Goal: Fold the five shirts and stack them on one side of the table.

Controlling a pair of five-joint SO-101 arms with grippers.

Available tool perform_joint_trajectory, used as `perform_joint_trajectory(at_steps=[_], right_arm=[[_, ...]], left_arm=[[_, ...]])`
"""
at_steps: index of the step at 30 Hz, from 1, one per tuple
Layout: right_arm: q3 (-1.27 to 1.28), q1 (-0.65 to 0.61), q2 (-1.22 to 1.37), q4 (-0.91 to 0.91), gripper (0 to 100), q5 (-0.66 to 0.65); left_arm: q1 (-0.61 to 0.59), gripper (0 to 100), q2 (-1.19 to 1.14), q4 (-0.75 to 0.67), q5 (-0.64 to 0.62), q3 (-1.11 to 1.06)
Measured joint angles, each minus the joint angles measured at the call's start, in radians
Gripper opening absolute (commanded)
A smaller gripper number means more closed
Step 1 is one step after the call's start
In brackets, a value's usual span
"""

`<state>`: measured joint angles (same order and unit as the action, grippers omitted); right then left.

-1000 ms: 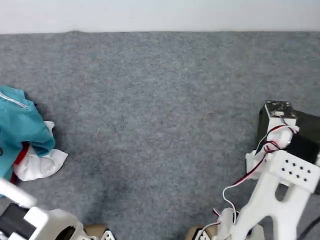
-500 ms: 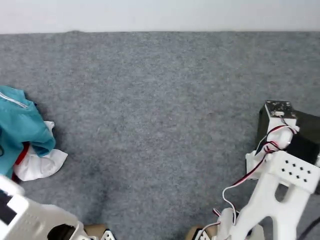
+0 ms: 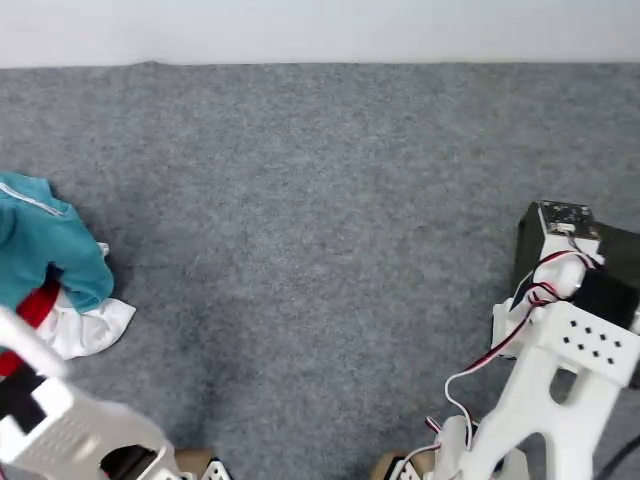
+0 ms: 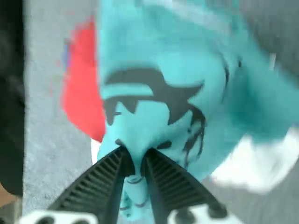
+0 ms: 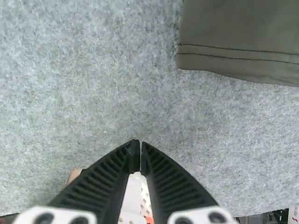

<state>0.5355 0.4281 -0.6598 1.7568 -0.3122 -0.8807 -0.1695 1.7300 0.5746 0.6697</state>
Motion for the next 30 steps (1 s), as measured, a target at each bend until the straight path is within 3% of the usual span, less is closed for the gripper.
perform_joint_trajectory(at_steps=[6,13,22,25,30], right_arm=[[0.0,0.0,0.0,0.0,0.9,0.0],[0.0,0.0,0.0,0.0,0.9,0.0],[0.0,0.0,0.0,0.0,0.9,0.0],[0.0,0.0,0.0,0.0,0.9,0.0],[0.0,-0.003,0.0,0.0,0.9,0.0]], left_arm=[[0.209,0,0.0,0.005,-0.316,0.284],[0.554,0,0.009,0.005,-0.408,0.345],[1.059,0,0.163,0.005,-0.413,0.143],[1.122,0,0.209,0.005,-0.413,0.02],[1.125,0,0.218,-0.009,-0.413,-0.272]])
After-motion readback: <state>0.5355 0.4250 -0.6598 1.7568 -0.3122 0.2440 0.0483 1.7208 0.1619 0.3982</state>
